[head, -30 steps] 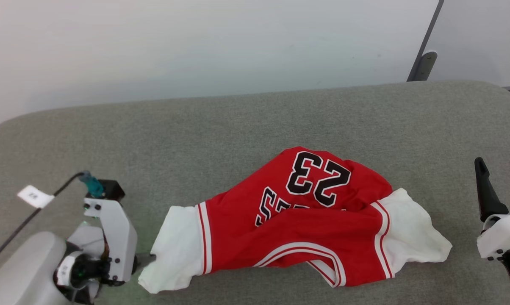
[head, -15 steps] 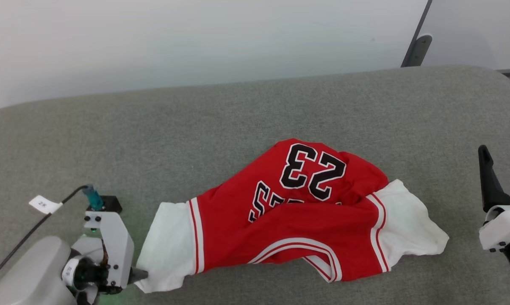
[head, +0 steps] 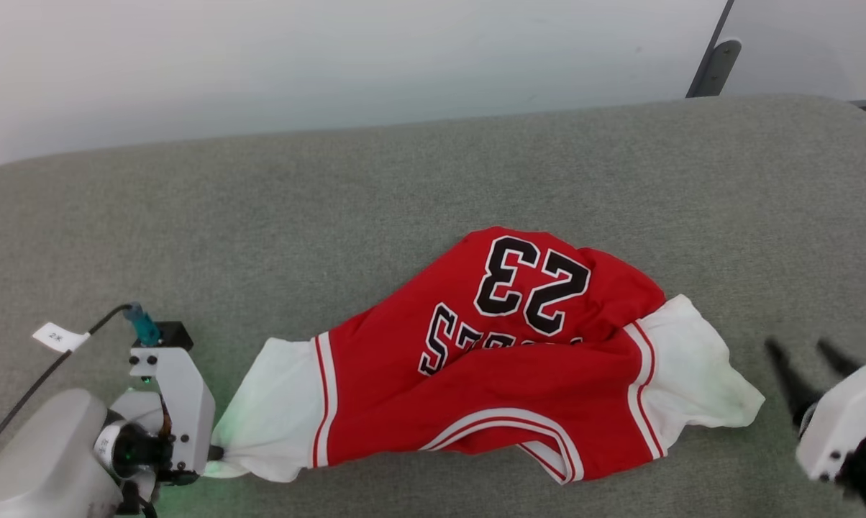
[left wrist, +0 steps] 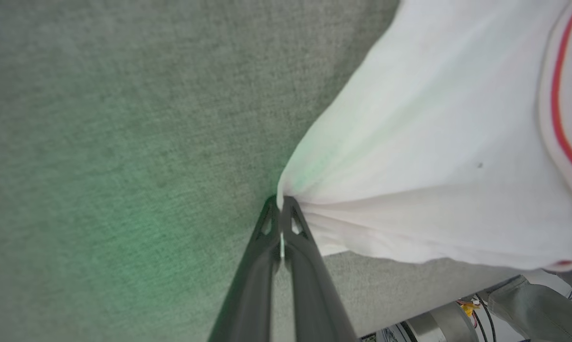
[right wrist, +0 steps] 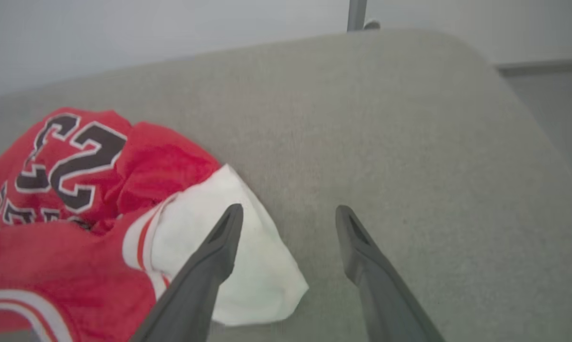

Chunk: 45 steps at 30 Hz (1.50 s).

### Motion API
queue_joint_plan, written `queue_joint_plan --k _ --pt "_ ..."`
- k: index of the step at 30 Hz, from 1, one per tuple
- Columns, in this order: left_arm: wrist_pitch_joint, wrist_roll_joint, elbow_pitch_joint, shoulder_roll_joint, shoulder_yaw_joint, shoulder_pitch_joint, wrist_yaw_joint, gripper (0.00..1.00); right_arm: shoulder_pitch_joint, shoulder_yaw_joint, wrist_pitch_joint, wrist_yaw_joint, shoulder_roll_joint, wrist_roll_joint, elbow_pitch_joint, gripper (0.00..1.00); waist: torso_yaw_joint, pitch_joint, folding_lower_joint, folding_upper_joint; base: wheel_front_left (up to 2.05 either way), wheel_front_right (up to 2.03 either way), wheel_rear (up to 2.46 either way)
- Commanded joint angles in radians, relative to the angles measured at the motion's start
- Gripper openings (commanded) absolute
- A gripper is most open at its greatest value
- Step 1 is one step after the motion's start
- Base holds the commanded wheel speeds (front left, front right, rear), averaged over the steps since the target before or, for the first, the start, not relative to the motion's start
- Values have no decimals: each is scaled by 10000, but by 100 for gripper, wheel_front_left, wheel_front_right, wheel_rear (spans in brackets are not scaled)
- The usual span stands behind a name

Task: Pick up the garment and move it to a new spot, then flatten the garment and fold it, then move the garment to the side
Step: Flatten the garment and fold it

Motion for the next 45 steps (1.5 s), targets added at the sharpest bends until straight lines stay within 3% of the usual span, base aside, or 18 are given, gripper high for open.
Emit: queue_joint_plan --k 1,6,24,25,26,31,39,45 --pt "-159 48 212 -250 -143 211 -4 0 184 147 401 -15 -113 210 77 100 69 112 0 0 0 0 0" --pt "-424 102 211 -294 -137 48 -89 0 319 416 1700 -15 -423 1063 371 100 224 375 0 0 0 0 0" --pt "-822 73 423 -512 -245 -422 -382 0 -1098 885 2798 -15 -808 1002 3535 100 588 694 0 0 0 0 0" --pt "-830 59 434 -528 -251 -437 -395 0 -1128 842 2943 -18 -778 989 3749 37 599 683 0 0 0 0 0" --pt "-857 42 442 -544 -244 -452 -407 0 -1185 815 3019 -18 -746 992 3908 0 614 672 0 0 0 0 0" --pt "-945 -5 386 -562 -179 -694 -405 0 -1584 599 3186 -17 -599 1106 4068 0 694 558 0 0 0 0 0" --pt "-846 62 -550 -392 110 -1826 -231 0 -2811 -35 3314 -12 -159 2784 2742 0 876 -85 0 0 0 0 0" --pt "-931 210 -1196 -527 320 -3110 -112 0 -4228 48 3248 -12 163 3187 2210 0 1029 -659 0 0 0 0 0"
